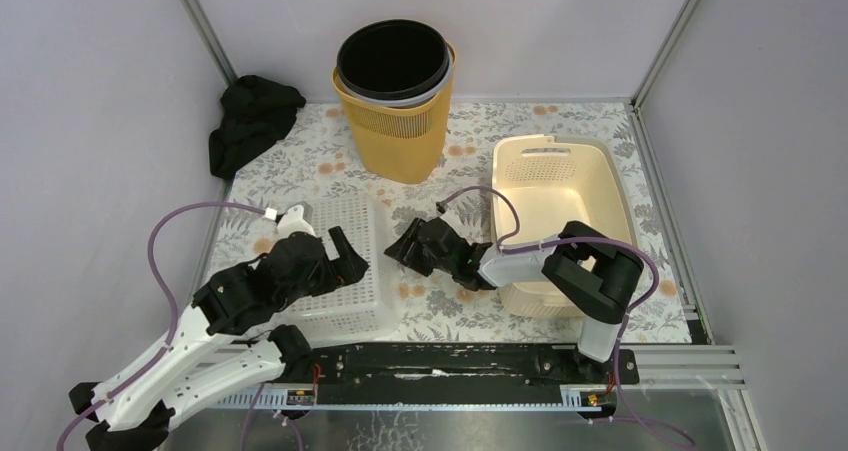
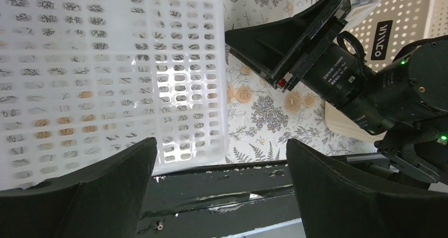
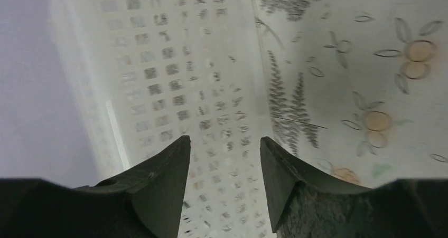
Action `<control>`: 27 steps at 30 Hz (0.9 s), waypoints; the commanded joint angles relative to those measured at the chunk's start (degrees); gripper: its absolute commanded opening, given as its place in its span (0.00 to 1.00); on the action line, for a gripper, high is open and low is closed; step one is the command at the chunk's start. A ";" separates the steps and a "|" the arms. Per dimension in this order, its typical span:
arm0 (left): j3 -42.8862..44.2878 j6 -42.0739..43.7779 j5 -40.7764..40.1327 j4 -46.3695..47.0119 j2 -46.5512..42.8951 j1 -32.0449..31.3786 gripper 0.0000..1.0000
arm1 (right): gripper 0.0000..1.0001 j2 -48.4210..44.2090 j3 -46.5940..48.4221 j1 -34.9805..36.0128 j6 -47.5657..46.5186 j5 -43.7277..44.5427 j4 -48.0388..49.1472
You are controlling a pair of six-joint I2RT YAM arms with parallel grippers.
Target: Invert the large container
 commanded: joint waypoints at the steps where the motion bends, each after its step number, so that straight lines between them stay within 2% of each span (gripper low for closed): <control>1: -1.64 -1.00 1.02 3.18 0.30 0.15 1.00 | 0.59 -2.14 -1.20 -0.75 -1.74 2.10 -5.06; 9: -3.62 -2.38 1.38 4.00 0.77 0.20 1.00 | 0.58 -5.88 -3.48 -0.98 -3.95 1.83 -6.76; 16: -4.23 -3.54 -0.27 2.84 0.23 0.21 1.00 | 0.57 -12.80 -2.57 -0.08 -11.37 -1.31 -10.16; 21: -5.07 -5.32 -0.96 2.37 0.62 0.15 1.00 | 0.48 -13.11 -0.03 1.13 -14.69 -7.43 -13.64; 27: -6.00 -7.56 -2.17 2.46 0.04 0.14 0.95 | 0.41 -13.85 -2.19 2.28 -15.70 -18.05 -7.57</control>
